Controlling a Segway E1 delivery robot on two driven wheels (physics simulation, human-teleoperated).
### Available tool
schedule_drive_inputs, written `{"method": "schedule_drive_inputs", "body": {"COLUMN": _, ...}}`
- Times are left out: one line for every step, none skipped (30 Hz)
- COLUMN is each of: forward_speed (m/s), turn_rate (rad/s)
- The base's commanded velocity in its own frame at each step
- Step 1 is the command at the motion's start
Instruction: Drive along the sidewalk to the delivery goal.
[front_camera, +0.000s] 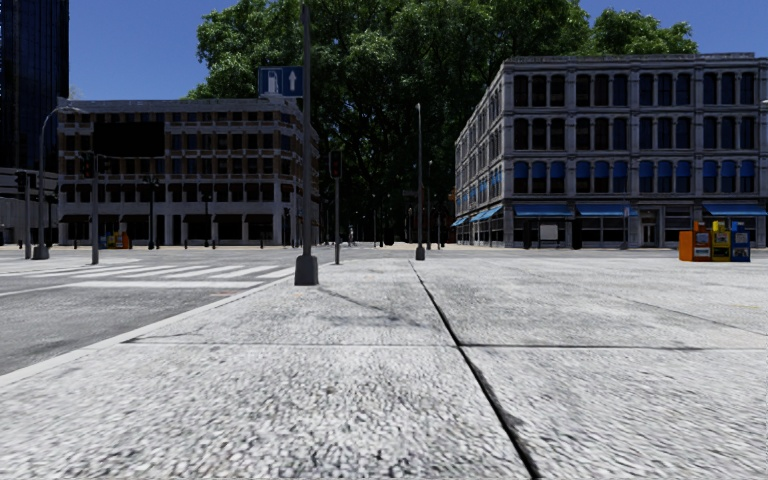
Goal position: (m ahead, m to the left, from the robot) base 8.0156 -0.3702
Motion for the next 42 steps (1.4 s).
{"method": "schedule_drive_inputs", "body": {"forward_speed": 2.00, "turn_rate": 0.00}}
{"method": "schedule_drive_inputs", "body": {"forward_speed": 2.00, "turn_rate": 0.00}}
{"method": "schedule_drive_inputs", "body": {"forward_speed": 2.00, "turn_rate": 0.00}}
{"method": "schedule_drive_inputs", "body": {"forward_speed": 2.00, "turn_rate": 0.00}}
{"method": "schedule_drive_inputs", "body": {"forward_speed": 2.00, "turn_rate": 0.00}}
{"method": "schedule_drive_inputs", "body": {"forward_speed": 2.00, "turn_rate": 0.00}}
{"method": "schedule_drive_inputs", "body": {"forward_speed": 2.00, "turn_rate": 0.00}}
{"method": "schedule_drive_inputs", "body": {"forward_speed": 2.00, "turn_rate": 0.00}}
{"method": "schedule_drive_inputs", "body": {"forward_speed": 2.00, "turn_rate": 0.00}}
{"method": "schedule_drive_inputs", "body": {"forward_speed": 2.00, "turn_rate": 0.00}}
{"method": "schedule_drive_inputs", "body": {"forward_speed": 2.00, "turn_rate": 0.00}}
{"method": "schedule_drive_inputs", "body": {"forward_speed": 2.00, "turn_rate": 0.00}}
{"method": "schedule_drive_inputs", "body": {"forward_speed": 2.00, "turn_rate": 0.00}}
{"method": "schedule_drive_inputs", "body": {"forward_speed": 2.00, "turn_rate": 0.00}}
{"method": "schedule_drive_inputs", "body": {"forward_speed": 2.00, "turn_rate": 0.00}}
{"method": "schedule_drive_inputs", "body": {"forward_speed": 2.00, "turn_rate": 0.00}}
{"method": "schedule_drive_inputs", "body": {"forward_speed": 2.00, "turn_rate": 0.00}}
{"method": "schedule_drive_inputs", "body": {"forward_speed": 2.00, "turn_rate": 0.00}}
{"method": "schedule_drive_inputs", "body": {"forward_speed": 2.00, "turn_rate": 0.00}}
{"method": "schedule_drive_inputs", "body": {"forward_speed": 2.00, "turn_rate": 0.00}}
{"method": "schedule_drive_inputs", "body": {"forward_speed": 2.00, "turn_rate": 0.00}}
{"method": "schedule_drive_inputs", "body": {"forward_speed": 2.00, "turn_rate": 0.00}}
{"method": "schedule_drive_inputs", "body": {"forward_speed": 2.00, "turn_rate": 0.00}}
{"method": "schedule_drive_inputs", "body": {"forward_speed": 2.00, "turn_rate": 0.00}}
{"method": "schedule_drive_inputs", "body": {"forward_speed": 2.00, "turn_rate": 0.00}}
{"method": "schedule_drive_inputs", "body": {"forward_speed": 2.00, "turn_rate": 0.00}}
{"method": "schedule_drive_inputs", "body": {"forward_speed": 2.00, "turn_rate": 0.00}}
{"method": "schedule_drive_inputs", "body": {"forward_speed": 2.00, "turn_rate": 0.00}}
{"method": "schedule_drive_inputs", "body": {"forward_speed": 2.00, "turn_rate": 0.00}}
{"method": "schedule_drive_inputs", "body": {"forward_speed": 2.00, "turn_rate": 0.00}}
{"method": "schedule_drive_inputs", "body": {"forward_speed": 2.00, "turn_rate": 0.00}}
{"method": "schedule_drive_inputs", "body": {"forward_speed": 2.00, "turn_rate": 0.00}}
{"method": "schedule_drive_inputs", "body": {"forward_speed": 2.00, "turn_rate": 0.00}}
{"method": "schedule_drive_inputs", "body": {"forward_speed": 2.00, "turn_rate": 0.00}}
{"method": "schedule_drive_inputs", "body": {"forward_speed": 2.00, "turn_rate": 0.00}}
{"method": "schedule_drive_inputs", "body": {"forward_speed": 2.00, "turn_rate": 0.00}}
{"method": "schedule_drive_inputs", "body": {"forward_speed": 2.00, "turn_rate": 0.00}}
{"method": "schedule_drive_inputs", "body": {"forward_speed": 2.00, "turn_rate": 0.00}}
{"method": "schedule_drive_inputs", "body": {"forward_speed": 2.00, "turn_rate": 0.00}}
{"method": "schedule_drive_inputs", "body": {"forward_speed": 2.00, "turn_rate": 0.00}}
{"method": "schedule_drive_inputs", "body": {"forward_speed": 2.00, "turn_rate": 0.00}}
{"method": "schedule_drive_inputs", "body": {"forward_speed": 2.00, "turn_rate": 0.00}}
